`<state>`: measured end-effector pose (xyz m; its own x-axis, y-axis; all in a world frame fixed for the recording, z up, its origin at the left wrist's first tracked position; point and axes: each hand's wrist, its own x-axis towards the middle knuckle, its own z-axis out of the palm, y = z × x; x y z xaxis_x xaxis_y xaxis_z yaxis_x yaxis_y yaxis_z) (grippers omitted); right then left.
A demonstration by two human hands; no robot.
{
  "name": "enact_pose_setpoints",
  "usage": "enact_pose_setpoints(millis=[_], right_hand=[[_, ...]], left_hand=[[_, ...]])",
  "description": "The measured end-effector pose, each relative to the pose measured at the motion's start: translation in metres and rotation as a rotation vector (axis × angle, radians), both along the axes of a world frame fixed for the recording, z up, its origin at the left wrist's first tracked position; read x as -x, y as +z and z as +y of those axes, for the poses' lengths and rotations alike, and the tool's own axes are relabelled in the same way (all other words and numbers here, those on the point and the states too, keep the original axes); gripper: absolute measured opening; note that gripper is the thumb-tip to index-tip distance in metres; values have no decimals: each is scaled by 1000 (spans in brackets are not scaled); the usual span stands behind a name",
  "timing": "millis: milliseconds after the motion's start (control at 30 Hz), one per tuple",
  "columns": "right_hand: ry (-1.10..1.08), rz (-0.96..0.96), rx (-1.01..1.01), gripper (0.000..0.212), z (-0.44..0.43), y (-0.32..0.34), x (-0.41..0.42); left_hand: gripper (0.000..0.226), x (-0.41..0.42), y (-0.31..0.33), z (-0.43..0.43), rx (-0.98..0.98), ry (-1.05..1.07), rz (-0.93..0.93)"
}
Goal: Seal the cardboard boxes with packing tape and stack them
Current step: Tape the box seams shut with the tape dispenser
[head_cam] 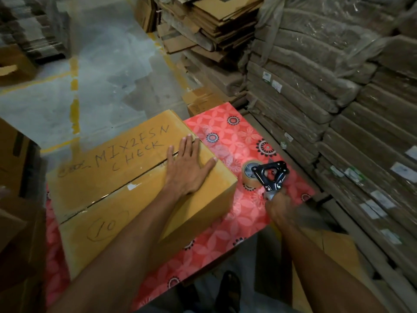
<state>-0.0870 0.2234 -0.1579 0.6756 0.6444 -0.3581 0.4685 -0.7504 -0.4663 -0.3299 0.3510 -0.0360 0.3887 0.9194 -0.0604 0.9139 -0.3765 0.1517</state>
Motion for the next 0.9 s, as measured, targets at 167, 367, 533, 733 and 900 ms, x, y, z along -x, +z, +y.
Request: enact_pose_setpoints(millis=[167, 367, 533, 733, 900], right_hand=[[-45, 51, 143, 31, 15, 3, 1], [-92, 286, 53, 37, 35, 4, -19], [-106, 721, -255, 19, 72, 110, 0], [245, 1126, -384, 14, 102, 225, 47], [418, 1084, -396, 14, 105, 247, 91]], left_hand=[[93, -3, 0, 1, 13, 16, -8], [94, -2, 4, 2, 13, 16, -41], [44, 12, 29, 40, 122, 67, -470], [43, 8, 74, 81, 1073, 575, -1517], [74, 29, 84, 88, 1534, 537, -1714]])
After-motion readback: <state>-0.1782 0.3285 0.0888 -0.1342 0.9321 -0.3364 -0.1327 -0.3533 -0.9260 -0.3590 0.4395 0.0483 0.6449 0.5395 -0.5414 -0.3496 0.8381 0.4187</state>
